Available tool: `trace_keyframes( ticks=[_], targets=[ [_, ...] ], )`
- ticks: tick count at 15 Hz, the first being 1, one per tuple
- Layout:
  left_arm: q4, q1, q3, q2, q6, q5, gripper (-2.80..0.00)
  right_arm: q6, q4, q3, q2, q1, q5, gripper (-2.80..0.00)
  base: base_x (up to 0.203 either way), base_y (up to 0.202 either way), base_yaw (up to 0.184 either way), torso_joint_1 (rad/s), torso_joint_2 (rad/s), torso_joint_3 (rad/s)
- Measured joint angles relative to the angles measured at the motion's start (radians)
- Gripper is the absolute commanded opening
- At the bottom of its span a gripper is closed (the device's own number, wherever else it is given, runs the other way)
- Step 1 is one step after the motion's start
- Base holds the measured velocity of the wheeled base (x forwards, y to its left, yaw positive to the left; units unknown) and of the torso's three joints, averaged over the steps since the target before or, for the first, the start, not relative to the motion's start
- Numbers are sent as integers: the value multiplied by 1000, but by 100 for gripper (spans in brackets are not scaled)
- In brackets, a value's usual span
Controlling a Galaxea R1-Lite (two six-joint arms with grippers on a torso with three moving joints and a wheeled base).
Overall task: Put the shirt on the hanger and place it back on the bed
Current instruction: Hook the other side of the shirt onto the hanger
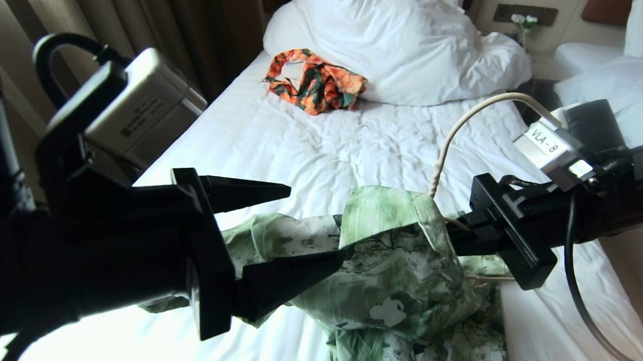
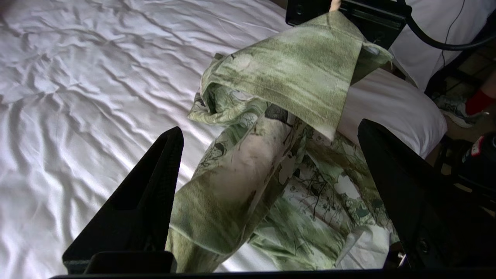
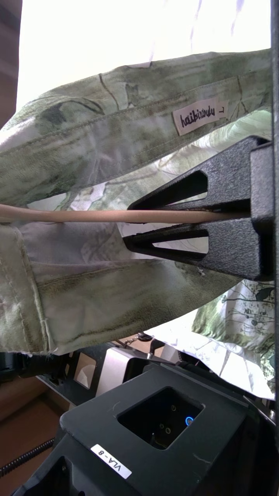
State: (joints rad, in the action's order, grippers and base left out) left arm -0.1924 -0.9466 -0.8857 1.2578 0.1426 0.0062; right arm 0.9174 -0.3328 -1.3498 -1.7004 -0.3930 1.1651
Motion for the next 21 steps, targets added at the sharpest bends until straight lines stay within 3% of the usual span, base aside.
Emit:
trace_keyframes(
  ticks=[4,13,14,21],
  targets=[
    [-177,-1,13,90,45,5,0,0,0,0,7,-9,0,-280,0,0,0,0,0,0],
    [-229,-27,20,192,53,5,0,0,-1,11,18,-7,4,-280,0,0,0,0,0,0],
    [-244,-29,22,201,54,7,-280,0,0,12,19,-6,4,-280,0,0,0,0,0,0],
    [-253,-43,39,211,55,21,-280,1,1,9,22,-5,8,-280,0,0,0,0,0,0]
  ],
)
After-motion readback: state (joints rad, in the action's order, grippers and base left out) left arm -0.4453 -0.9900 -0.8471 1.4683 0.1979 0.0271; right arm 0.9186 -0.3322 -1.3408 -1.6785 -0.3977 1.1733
